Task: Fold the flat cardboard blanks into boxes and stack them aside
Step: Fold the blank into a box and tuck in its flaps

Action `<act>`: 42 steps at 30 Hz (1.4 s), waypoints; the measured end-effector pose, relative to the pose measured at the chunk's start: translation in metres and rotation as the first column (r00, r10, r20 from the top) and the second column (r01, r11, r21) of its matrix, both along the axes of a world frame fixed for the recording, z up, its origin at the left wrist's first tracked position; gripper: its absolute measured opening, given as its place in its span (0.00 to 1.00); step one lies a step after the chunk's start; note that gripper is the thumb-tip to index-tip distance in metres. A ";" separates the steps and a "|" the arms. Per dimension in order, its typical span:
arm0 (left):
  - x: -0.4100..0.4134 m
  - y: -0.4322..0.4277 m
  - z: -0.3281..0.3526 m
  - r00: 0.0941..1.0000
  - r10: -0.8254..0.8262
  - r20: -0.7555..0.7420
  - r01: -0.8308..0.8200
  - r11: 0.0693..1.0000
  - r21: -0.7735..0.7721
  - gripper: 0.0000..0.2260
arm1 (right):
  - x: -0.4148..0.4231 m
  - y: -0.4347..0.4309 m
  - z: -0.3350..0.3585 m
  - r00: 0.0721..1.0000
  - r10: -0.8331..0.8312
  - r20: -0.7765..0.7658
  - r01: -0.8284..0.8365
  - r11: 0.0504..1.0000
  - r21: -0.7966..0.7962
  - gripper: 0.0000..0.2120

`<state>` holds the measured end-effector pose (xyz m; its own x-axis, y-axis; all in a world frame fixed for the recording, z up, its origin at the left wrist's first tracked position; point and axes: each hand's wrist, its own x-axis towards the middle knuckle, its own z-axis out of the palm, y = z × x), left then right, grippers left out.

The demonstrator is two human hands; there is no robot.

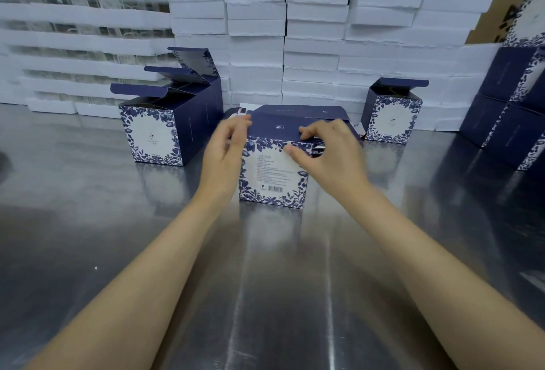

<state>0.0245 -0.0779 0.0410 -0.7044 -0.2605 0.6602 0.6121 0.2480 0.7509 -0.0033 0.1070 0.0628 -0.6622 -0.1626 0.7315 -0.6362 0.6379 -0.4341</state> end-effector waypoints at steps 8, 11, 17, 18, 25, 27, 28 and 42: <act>-0.006 -0.003 -0.002 0.988 -0.075 0.132 0.046 0.978 0.204 0.15 | 0.004 0.000 0.001 0.938 0.153 -0.311 -0.130 0.987 0.093 0.12; -0.005 0.001 -0.001 0.991 0.011 0.133 -0.032 0.987 0.156 0.12 | -0.004 0.011 -0.012 0.965 0.259 -0.042 -0.260 0.966 0.004 0.09; -0.003 -0.002 0.001 0.994 0.033 0.105 -0.044 0.993 0.108 0.09 | 0.015 -0.023 -0.020 0.995 -0.051 -0.083 0.060 0.992 0.110 0.13; -0.003 -0.002 0.002 0.992 -0.018 0.123 0.002 0.992 0.124 0.09 | 0.021 -0.031 -0.019 0.987 -0.092 -0.130 0.110 0.984 0.139 0.13; -0.004 -0.016 0.004 0.987 0.108 0.117 -0.137 0.951 0.276 0.06 | 0.032 -0.038 0.009 0.989 0.110 0.103 -0.084 0.969 -0.233 0.05; -0.003 -0.015 0.004 0.985 0.097 0.142 -0.131 0.957 0.260 0.06 | 0.027 -0.038 0.013 0.941 0.180 0.286 -0.080 0.941 -0.329 0.14; -0.003 -0.013 0.004 0.983 0.108 0.147 -0.143 0.956 0.255 0.07 | 0.025 -0.038 0.013 0.893 0.242 0.380 -0.098 0.928 -0.360 0.16; 0.004 0.004 0.004 0.945 0.273 0.179 -0.294 0.951 0.101 0.10 | 0.005 -0.020 0.009 0.633 0.549 0.546 -0.097 0.756 -0.648 0.08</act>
<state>0.0289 -0.0739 0.0446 -0.6836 -0.5378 0.4934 0.3987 0.2911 0.8697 0.0021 0.0866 0.0720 -0.9651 -0.2257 0.1327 -0.1310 -0.0225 -0.9911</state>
